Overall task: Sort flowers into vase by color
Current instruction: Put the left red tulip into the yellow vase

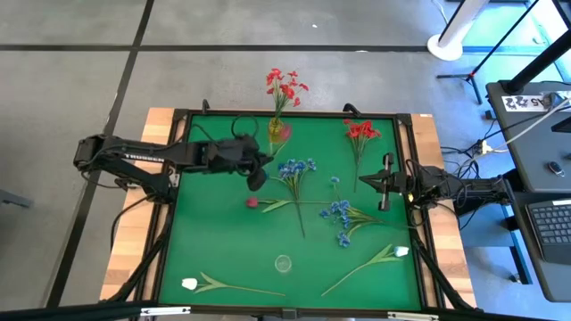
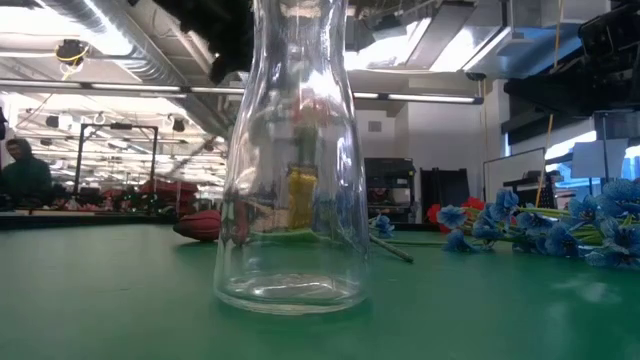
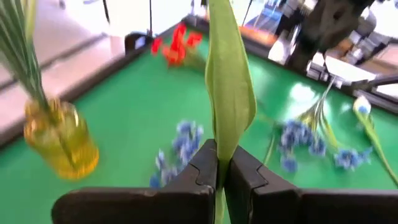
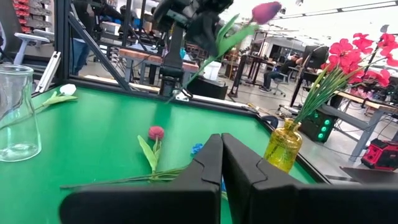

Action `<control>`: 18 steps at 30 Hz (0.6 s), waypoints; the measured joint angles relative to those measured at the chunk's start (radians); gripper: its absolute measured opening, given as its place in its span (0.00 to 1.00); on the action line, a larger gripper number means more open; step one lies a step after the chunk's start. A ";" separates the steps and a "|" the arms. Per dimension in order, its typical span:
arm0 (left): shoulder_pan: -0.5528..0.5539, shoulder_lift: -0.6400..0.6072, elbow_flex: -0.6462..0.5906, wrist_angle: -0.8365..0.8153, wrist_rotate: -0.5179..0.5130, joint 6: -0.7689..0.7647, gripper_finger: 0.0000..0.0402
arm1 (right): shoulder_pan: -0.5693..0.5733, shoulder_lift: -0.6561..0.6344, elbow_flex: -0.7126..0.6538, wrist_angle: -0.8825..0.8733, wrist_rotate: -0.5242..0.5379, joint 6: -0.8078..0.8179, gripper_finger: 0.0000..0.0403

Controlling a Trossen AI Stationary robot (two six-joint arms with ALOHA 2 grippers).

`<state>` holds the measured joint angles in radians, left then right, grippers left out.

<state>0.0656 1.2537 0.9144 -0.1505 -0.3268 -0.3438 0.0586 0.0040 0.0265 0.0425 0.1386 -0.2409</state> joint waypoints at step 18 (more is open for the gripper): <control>0.255 0.000 -0.336 0.964 0.332 0.145 0.02 | 0.000 0.000 0.000 0.000 0.000 0.000 0.02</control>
<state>0.3203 1.2541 0.5786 0.8133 0.0053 -0.1990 0.0586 0.0040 0.0265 0.0426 0.1387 -0.2409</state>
